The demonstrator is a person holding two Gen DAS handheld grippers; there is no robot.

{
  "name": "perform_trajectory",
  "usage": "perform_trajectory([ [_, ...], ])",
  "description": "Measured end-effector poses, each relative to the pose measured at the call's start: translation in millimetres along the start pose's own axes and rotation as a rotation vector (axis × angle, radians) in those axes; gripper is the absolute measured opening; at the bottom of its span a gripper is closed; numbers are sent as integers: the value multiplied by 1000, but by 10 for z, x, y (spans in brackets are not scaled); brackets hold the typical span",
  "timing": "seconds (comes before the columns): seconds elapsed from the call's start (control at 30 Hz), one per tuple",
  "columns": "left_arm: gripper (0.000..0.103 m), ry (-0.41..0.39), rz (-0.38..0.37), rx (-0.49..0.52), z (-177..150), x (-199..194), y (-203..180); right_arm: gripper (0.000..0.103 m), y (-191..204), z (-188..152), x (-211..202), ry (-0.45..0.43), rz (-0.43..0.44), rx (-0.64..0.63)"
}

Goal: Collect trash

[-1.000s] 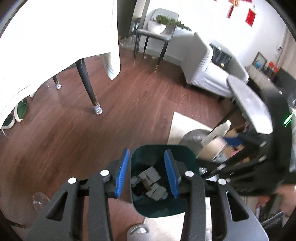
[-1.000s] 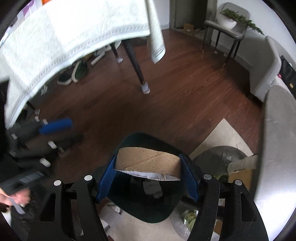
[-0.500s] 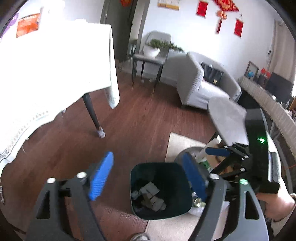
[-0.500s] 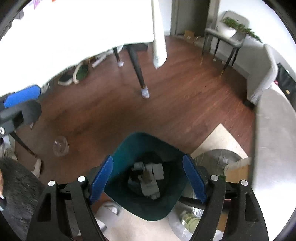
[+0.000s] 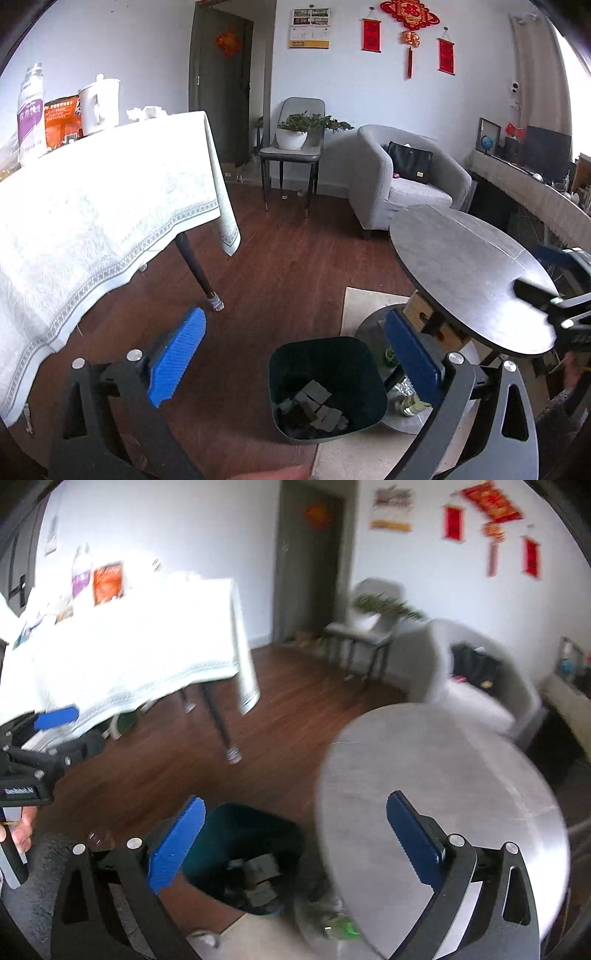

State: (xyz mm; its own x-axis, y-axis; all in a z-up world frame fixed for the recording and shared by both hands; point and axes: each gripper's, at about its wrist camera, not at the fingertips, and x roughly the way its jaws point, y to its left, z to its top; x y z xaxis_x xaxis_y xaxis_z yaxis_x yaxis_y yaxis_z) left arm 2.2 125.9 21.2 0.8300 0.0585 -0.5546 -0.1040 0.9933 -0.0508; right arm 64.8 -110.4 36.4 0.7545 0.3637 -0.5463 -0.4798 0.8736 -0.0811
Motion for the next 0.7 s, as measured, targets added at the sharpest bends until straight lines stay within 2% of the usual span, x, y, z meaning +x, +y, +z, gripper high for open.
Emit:
perform_trajectory([
  [0.1,100,-9,-7,-9,-63,-20,-45,99,-165,-115,-327,-46,-104,3],
  [0.23,100,-50,5,25,-184,-38,-164,99,-452,-358,-728,-74,-149,83],
  [0.37,100,-78,12,34,-184,-66,-245,99,-613,-602,-1002,-89,-226,88],
  [0.57,100,-59,1,49,-231,-52,-320,100,-894,-819,-1168,-96,-252,163],
  [0.7,100,-60,15,68,-246,-51,-385,100,-962,-842,-1114,-94,-178,190],
])
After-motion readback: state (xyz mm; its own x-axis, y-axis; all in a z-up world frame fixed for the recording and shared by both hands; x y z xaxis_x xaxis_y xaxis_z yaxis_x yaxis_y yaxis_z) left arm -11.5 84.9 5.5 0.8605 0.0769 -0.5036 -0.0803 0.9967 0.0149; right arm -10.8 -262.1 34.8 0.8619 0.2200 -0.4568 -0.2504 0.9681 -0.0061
